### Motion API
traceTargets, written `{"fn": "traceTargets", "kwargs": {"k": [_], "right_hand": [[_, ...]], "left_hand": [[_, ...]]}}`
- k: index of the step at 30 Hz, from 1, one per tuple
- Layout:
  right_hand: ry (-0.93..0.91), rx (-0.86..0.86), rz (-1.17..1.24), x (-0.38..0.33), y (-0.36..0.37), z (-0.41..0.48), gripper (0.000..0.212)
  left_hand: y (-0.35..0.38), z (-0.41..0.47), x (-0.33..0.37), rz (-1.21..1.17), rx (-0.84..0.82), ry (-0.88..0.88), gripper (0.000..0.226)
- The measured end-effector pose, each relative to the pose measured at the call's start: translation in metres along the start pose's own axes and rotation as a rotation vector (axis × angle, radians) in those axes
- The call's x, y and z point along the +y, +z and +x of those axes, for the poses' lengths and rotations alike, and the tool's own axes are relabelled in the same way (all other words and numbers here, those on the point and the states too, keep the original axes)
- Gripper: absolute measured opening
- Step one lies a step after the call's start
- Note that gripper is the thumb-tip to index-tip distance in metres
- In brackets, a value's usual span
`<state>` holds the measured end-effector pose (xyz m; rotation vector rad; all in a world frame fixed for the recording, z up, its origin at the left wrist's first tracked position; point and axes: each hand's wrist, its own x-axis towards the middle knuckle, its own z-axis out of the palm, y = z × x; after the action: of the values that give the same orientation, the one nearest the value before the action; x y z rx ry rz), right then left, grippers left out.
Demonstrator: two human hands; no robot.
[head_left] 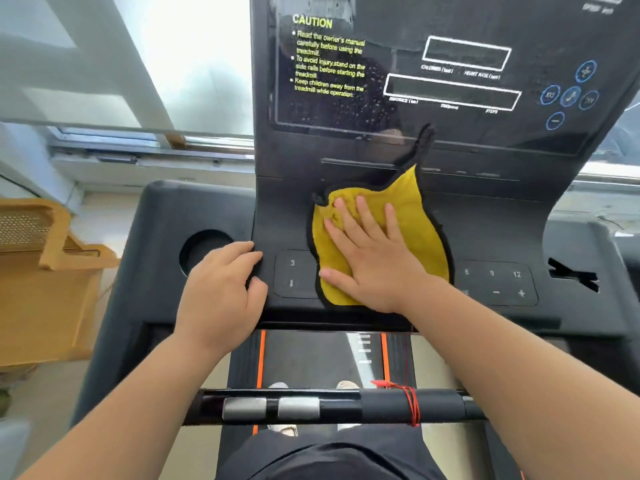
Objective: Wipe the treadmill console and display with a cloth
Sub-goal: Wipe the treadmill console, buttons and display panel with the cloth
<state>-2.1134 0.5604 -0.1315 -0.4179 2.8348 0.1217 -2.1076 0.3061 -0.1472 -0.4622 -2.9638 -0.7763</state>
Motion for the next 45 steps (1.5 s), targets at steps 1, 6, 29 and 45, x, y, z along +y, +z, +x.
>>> {"fn": "traceTargets", "kwargs": {"k": [1,6,29,45], "right_hand": [[0.002,0.013,0.0,-0.009,0.001,0.006,0.092],[-0.123,0.101,-0.038,-0.055,-0.008,0.054,0.077],[-0.062,0.604,-0.369,-0.012,-0.072,0.103,0.086],[0.307,0.733,-0.238,0.039,-0.123,0.108,0.12]], "left_hand": [[-0.002,-0.002,-0.005,-0.001,0.003,0.026,0.046],[-0.005,-0.011,-0.026,0.024,-0.022,0.129,0.05],[-0.038,0.072,0.011,0.033,0.013,0.029,0.076],[-0.037,0.098,0.041,-0.179,-0.035,-0.091,0.082]]}}
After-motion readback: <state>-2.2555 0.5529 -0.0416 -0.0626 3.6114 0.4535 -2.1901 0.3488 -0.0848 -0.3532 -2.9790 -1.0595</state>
